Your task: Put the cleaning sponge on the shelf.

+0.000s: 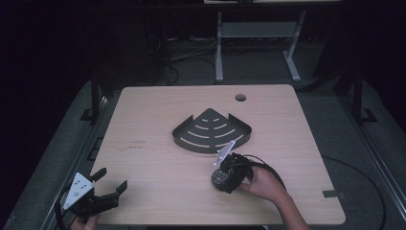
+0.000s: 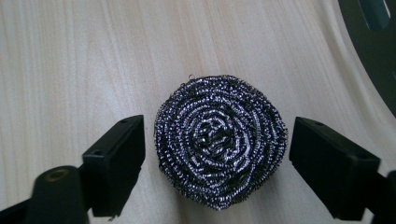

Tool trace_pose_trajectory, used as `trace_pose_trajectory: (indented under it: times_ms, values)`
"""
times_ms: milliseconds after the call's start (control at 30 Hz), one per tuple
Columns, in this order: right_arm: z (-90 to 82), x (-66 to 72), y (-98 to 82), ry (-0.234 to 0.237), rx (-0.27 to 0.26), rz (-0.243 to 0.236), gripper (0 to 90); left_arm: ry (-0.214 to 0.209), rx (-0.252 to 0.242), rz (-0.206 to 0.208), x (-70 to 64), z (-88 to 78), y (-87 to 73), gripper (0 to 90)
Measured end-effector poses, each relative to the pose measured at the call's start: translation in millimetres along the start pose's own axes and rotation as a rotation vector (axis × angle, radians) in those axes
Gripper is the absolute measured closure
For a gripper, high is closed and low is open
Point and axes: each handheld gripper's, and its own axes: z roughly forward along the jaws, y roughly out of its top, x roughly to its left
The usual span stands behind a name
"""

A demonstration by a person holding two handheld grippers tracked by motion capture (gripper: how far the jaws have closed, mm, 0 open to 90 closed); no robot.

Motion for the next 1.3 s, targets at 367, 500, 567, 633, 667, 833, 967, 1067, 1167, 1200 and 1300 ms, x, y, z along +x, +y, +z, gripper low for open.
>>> trace_pose_trajectory:
  times_ms: [367, 500, 567, 633, 667, 833, 967, 1067, 1167, 1200, 1300]
  values:
    - [5.7, -1.6, 1.0, 0.006, 0.020, 0.001, 28.2, 0.002, -0.001, -0.002, 0.0, -0.8, 0.2, 13.3]
    - [5.5, -0.8, 1.6, 0.005, 0.023, -0.007, 30.3, 0.002, -0.006, -0.002, -0.3, -1.3, 0.4, 13.2]
    - [4.8, -0.7, 1.7, 0.005, 0.022, -0.009, 30.7, 0.000, -0.004, -0.003, 0.0, -1.3, 0.3, 13.3]
    - [4.1, -0.1, 1.6, 0.003, 0.024, -0.012, 30.8, 0.002, -0.003, -0.002, 0.0, -1.1, 0.2, 13.3]
    - [3.0, 0.3, 1.5, 0.003, 0.018, -0.019, 30.9, 0.001, -0.002, -0.003, -0.1, -1.1, 0.2, 13.3]
    - [0.0, 0.7, 1.4, 0.008, 0.005, -0.015, 31.0, -0.001, 0.000, 0.002, -1.0, -0.5, 0.5, 13.2]
    - [-5.5, -0.3, 0.4, 0.021, -0.018, -0.009, 31.1, -0.003, 0.000, 0.000, -1.5, -0.4, 0.4, 13.3]
    - [-8.5, -1.4, -0.5, 0.027, -0.024, -0.004, 31.1, -0.002, -0.001, 0.002, -1.6, -0.5, 0.5, 13.3]
    - [-10.9, -2.1, 0.3, 0.028, -0.009, -0.011, 31.0, -0.004, 0.000, 0.001, -1.4, -0.4, 0.3, 13.2]
    - [-12.2, -2.3, 1.0, 0.032, -0.009, -0.012, 31.0, -0.003, 0.001, 0.001, -1.3, -0.3, 0.3, 13.2]
    - [-16.1, -2.8, 3.9, 0.029, -0.011, -0.020, 31.0, -0.002, 0.001, 0.000, -1.4, -0.4, 0.2, 13.3]
